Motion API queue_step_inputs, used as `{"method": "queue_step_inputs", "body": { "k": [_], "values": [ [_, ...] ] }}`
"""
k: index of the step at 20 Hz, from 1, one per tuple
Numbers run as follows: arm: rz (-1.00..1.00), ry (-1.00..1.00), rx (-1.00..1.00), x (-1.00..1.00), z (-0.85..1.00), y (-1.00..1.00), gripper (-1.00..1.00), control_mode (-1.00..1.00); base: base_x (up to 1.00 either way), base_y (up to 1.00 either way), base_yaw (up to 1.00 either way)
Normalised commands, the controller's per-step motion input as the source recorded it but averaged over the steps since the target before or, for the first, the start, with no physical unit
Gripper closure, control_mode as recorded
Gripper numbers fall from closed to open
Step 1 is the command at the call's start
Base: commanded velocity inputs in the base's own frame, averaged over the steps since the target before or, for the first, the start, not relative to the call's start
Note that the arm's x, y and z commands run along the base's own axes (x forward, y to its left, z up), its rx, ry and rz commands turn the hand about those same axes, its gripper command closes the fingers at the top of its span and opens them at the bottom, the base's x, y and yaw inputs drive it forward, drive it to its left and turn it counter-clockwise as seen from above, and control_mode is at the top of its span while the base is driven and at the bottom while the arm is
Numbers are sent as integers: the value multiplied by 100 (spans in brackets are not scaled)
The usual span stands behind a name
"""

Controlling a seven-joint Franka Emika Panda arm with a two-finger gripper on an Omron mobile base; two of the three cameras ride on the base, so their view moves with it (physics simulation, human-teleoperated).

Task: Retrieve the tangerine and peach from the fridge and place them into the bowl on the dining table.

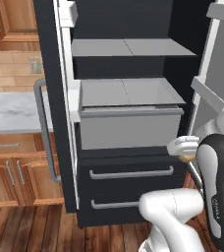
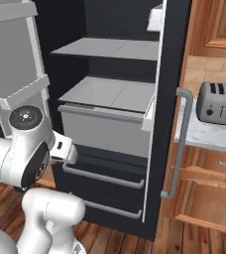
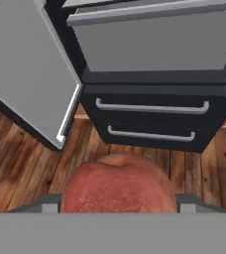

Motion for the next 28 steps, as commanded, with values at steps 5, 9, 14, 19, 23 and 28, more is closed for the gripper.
{"method": "queue_step_inputs", "body": {
  "k": [5,9,14,19,23,28],
  "values": [
    [0,0,0,0,0,0,100,100,-100,49,1],
    [0,0,0,0,0,0,100,100,-100,51,0],
    [0,0,0,0,0,0,100,100,-100,42,2],
    [0,0,0,0,0,0,100,100,-100,39,0],
    [0,0,0,0,0,0,100,100,-100,36,-16],
    [0,0,0,0,0,0,100,100,-100,34,-32]
  ]
}}
